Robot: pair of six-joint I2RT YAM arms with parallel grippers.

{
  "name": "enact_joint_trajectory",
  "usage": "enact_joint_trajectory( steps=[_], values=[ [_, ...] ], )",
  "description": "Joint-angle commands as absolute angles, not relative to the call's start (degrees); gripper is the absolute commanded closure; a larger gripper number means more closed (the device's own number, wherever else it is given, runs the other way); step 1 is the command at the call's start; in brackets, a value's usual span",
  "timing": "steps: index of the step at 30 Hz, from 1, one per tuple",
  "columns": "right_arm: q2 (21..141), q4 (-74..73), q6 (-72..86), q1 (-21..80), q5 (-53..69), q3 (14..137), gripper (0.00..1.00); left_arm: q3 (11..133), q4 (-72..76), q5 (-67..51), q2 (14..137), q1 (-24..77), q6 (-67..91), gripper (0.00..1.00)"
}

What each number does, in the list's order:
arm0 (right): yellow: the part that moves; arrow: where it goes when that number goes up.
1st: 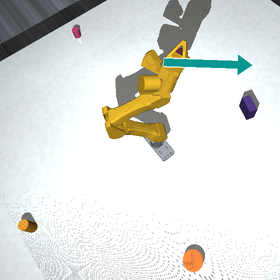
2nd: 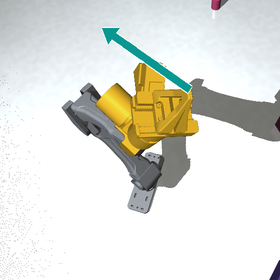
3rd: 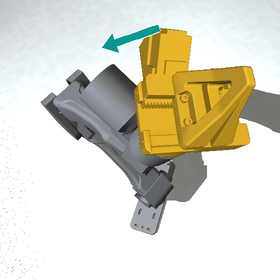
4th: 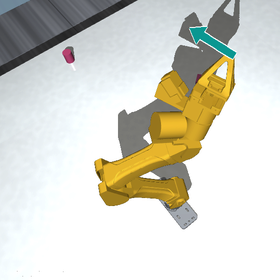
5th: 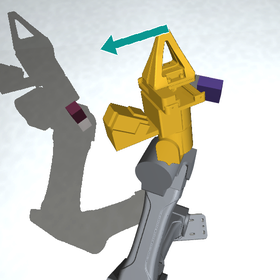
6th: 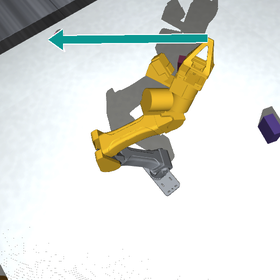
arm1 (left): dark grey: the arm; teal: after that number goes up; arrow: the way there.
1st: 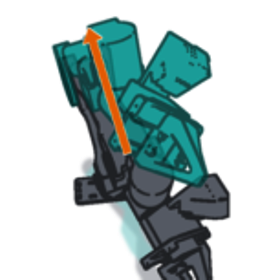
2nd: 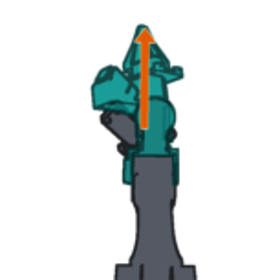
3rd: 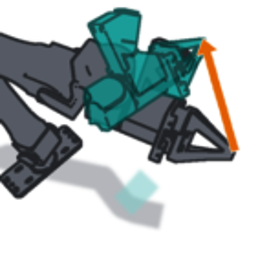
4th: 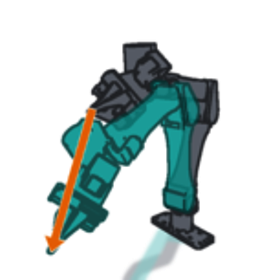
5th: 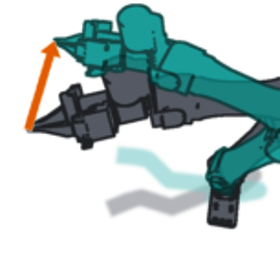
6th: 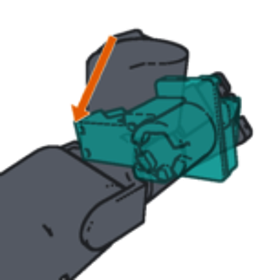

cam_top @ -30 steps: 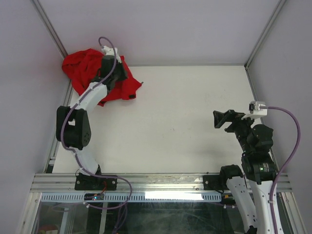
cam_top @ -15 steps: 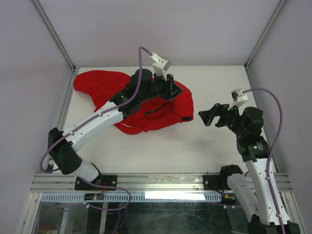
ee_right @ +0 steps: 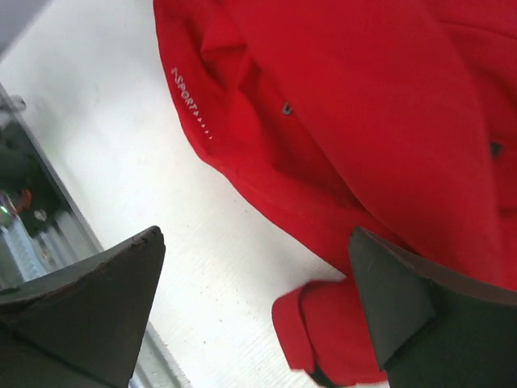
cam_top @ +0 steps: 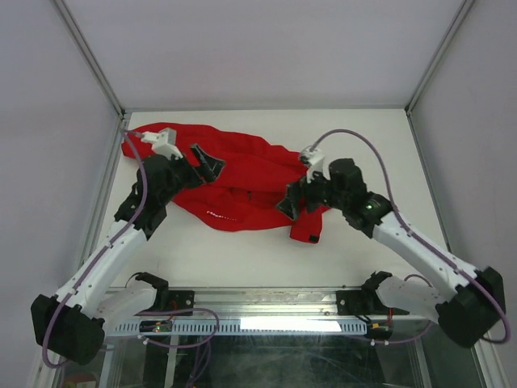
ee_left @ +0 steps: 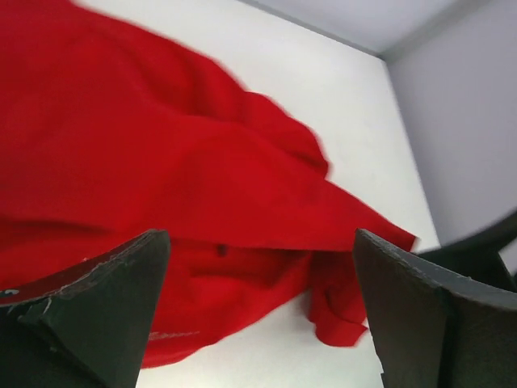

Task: Zip up the jacket

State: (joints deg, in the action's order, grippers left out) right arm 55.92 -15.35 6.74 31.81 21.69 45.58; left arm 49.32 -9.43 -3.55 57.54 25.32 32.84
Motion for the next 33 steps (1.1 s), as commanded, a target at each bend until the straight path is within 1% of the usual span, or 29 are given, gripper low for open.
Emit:
enact_joint_trajectory(
  steps=[1,5,8,14,19,21,23,24,25,27,28,29,33],
  values=[
    [67.4,-10.2,-2.4,40.8,13.3,53.7,0.0,40.6,-9.7,-1.6,51.7,15.7,41.0,0.01],
    [81.8,-12.8,-11.0,50.0,5.9,62.1,0.01,32.6,-8.0,-5.1,50.3,5.0,46.0,0.01],
    [91.0,-15.0,-13.9,52.9,7.0,68.4,0.01,28.6,-6.7,-7.6,51.0,0.5,48.2,0.01],
    [106.5,-19.0,-17.9,55.4,6.1,78.9,0.0,27.3,-6.2,-7.8,50.2,-0.4,48.5,0.01],
    [115.5,-21.3,-19.7,55.0,5.7,85.4,0.01,24.2,-2.8,-10.3,50.4,-0.4,50.6,0.01],
    [119.4,-22.1,-19.4,54.6,3.7,87.8,0.02,23.6,-2.1,-11.3,50.6,-0.4,50.6,0.01],
    [122.2,-22.5,-17.8,53.8,0.8,90.0,0.13,23.7,-2.0,-12.5,50.7,-0.4,50.5,0.01],
    [123.0,-22.9,-16.9,53.2,0.7,91.3,0.25,24.0,-1.9,-13.1,50.6,-0.3,50.4,0.01],
    [123.5,-23.8,-16.2,52.8,1.3,92.7,0.4,24.3,-2.0,-13.5,50.4,-0.3,50.3,0.01],
    [123.1,-25.6,-15.1,52.4,2.1,96.2,0.78,25.2,-2.3,-14.3,49.5,-0.3,49.4,0.01],
    [122.4,-26.4,-14.8,52.4,2.4,98.1,0.92,25.8,-2.7,-14.4,48.9,-0.3,49.1,0.01],
    [121.5,-27.4,-14.5,52.4,3.0,100.4,1.0,26.6,-3.2,-14.3,48.2,-0.3,48.6,0.01],
    [117.2,-31.7,-10.8,51.0,5.5,112.9,1.0,33.4,-6.9,-15.4,46.9,-0.4,44.1,0.01]
  ],
)
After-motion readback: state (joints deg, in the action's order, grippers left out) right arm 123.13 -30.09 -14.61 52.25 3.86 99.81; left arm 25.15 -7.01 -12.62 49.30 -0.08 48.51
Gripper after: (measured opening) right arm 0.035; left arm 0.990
